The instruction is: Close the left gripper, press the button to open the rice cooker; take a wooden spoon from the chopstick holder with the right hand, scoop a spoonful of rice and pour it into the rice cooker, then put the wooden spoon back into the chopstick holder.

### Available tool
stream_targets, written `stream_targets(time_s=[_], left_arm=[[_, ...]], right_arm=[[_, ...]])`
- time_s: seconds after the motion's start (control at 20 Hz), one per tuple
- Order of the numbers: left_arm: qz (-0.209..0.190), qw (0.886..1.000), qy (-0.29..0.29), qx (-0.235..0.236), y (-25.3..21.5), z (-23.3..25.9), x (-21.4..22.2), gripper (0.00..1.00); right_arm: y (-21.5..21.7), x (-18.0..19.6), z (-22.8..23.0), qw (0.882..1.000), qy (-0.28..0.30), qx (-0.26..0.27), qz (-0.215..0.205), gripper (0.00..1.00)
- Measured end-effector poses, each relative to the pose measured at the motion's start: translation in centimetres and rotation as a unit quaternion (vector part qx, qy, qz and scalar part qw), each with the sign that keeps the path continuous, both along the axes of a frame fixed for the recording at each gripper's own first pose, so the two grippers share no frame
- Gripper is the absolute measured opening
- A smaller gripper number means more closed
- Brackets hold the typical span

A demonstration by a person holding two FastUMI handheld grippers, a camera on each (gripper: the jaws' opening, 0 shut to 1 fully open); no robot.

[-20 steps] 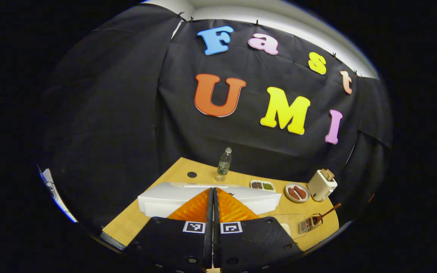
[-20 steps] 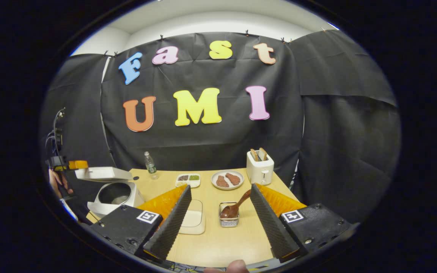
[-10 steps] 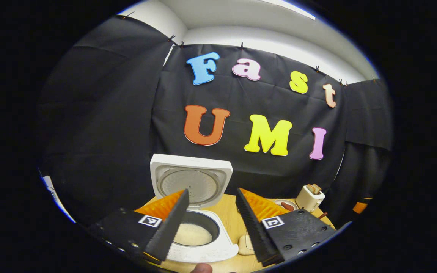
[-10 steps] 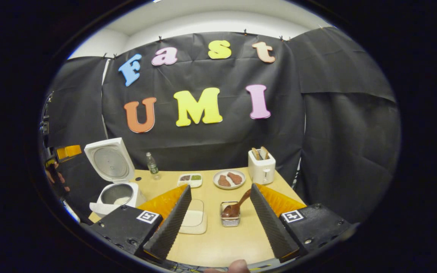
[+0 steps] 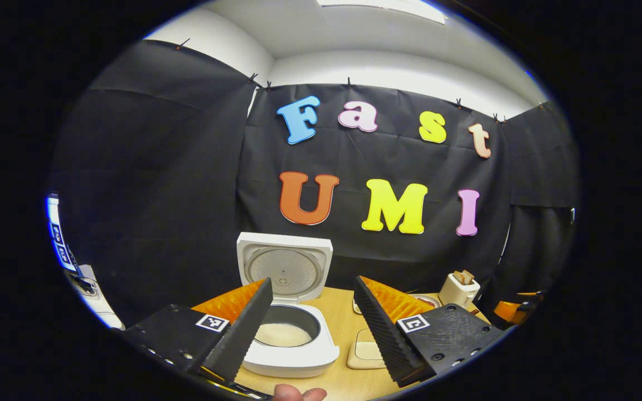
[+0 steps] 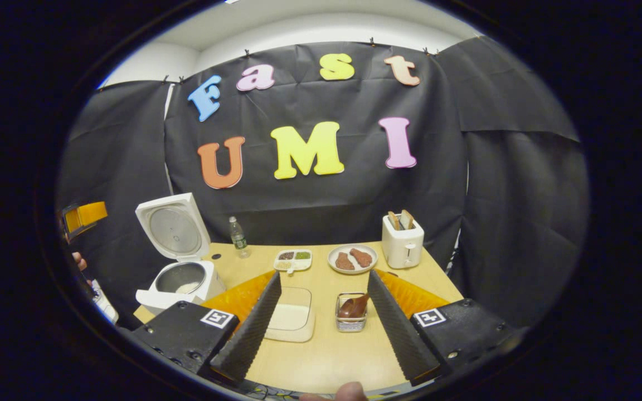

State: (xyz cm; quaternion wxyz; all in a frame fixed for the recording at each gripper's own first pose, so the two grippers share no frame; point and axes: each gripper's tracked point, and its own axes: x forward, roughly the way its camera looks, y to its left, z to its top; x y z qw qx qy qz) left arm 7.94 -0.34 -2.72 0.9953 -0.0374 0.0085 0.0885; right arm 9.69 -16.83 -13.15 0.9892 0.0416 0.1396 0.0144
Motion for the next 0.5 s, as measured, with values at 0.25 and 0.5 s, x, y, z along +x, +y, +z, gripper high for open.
stream_targets(time_s=[0.25,0.5], left_arm=[[0.011,1.000,-0.003,0.003,-0.5,0.3,-0.6,0.94],[-0.002,1.000,0.010,-0.004,-2.6,-0.7,-0.4,0.94]], right_arm=[[-2.1,2.6,-3.1,1.000,0.019,0.022,-0.007,1.00],[-3.9,6.1,-8.3,0.998,0.050,0.026,-0.004,1.00]])
